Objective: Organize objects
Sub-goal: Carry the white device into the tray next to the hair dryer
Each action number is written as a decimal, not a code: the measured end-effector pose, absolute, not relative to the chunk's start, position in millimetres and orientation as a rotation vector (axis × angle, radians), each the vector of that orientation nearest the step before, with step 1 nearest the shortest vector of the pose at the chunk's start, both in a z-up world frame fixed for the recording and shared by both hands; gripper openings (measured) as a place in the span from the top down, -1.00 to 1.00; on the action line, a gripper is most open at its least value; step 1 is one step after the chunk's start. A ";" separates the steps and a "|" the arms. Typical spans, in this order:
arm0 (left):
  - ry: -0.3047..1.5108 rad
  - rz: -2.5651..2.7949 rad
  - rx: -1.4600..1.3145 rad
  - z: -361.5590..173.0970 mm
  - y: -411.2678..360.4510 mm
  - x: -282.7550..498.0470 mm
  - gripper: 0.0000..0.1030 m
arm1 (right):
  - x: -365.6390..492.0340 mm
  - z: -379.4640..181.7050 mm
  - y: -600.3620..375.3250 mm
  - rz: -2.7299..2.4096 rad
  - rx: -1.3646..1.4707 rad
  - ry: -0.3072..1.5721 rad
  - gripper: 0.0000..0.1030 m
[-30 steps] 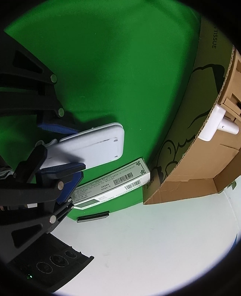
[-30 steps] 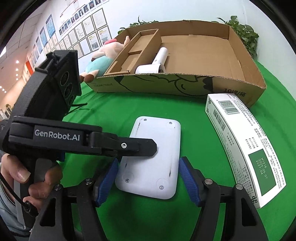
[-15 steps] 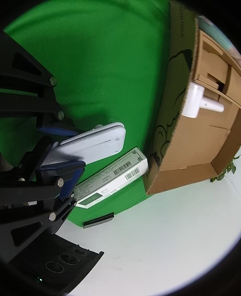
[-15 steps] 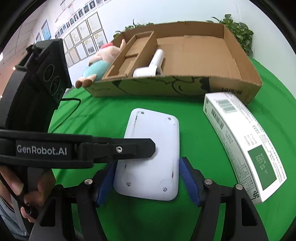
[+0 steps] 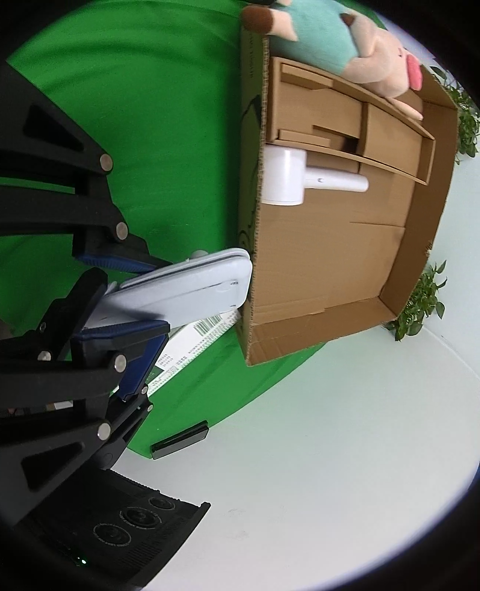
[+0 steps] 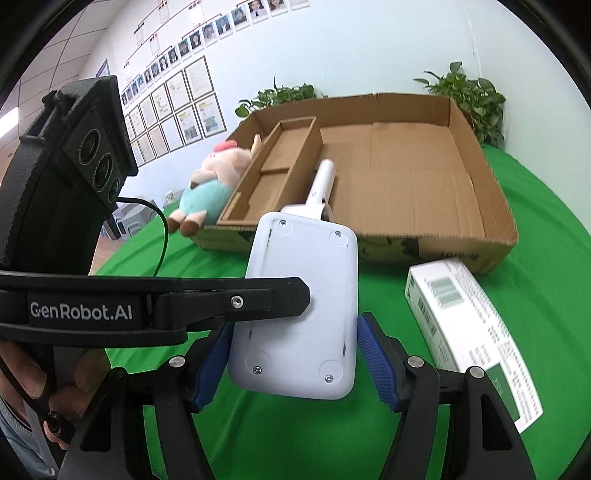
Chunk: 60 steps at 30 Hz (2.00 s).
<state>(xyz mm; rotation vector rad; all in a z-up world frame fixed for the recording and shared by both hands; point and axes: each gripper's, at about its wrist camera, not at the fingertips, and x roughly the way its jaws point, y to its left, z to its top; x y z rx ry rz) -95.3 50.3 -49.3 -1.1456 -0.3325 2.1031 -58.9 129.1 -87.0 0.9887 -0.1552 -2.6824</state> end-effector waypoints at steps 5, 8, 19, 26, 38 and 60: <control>-0.304 2.123 -1.107 -34.8 53.7 -100.6 0.55 | -65.1 -73.0 130.2 -2.700 0.942 -0.163 -0.27; -0.283 2.141 -1.076 -21.5 57.7 -101.8 0.55 | -67.5 -62.3 130.6 -2.712 0.909 -0.167 -0.27; -0.227 2.305 -0.967 31.6 36.9 -114.4 0.56 | -98.3 -16.6 108.4 -2.671 0.761 -0.165 -0.27; -0.147 2.326 -0.927 61.9 47.9 -147.1 0.56 | -130.9 11.7 108.0 -2.675 0.714 -0.176 -0.27; -0.094 2.296 -0.915 79.9 70.4 -197.0 0.56 | -197.6 49.7 140.0 -2.688 0.769 -0.213 -0.26; -0.098 2.160 -1.242 -40.1 100.9 -258.9 0.56 | -290.4 -76.9 180.9 -2.535 1.188 -0.404 -0.26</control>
